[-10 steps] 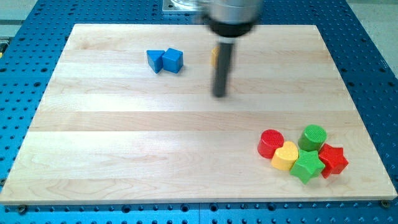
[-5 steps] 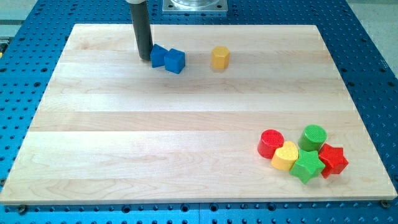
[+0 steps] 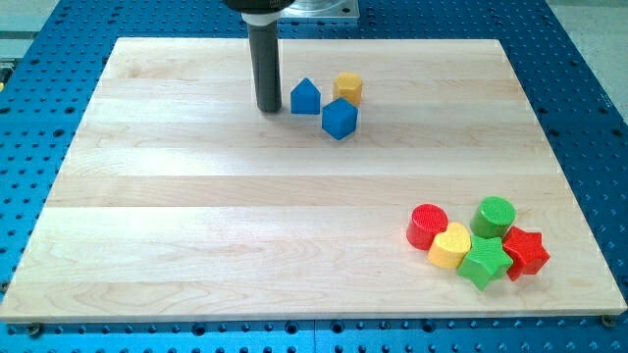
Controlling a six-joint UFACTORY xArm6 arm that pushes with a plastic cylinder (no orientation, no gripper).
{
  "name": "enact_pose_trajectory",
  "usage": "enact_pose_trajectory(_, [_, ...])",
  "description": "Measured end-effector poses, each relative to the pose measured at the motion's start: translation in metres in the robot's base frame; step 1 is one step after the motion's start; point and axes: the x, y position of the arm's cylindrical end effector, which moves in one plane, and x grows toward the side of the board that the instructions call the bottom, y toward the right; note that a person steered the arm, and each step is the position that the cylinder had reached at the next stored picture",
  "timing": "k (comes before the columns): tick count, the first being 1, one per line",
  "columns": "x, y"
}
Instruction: Place the blue blocks and hexagon in a vertical line
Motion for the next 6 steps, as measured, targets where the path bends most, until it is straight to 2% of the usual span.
enact_pose_trajectory(1, [-0.008,0.043])
enact_pose_trajectory(2, [0.044,0.070])
enact_pose_trajectory(3, [0.123,0.072])
enact_pose_trajectory(4, [0.124,0.055])
enact_pose_trajectory(5, [0.063,0.036])
enact_pose_trajectory(6, [-0.011,0.061])
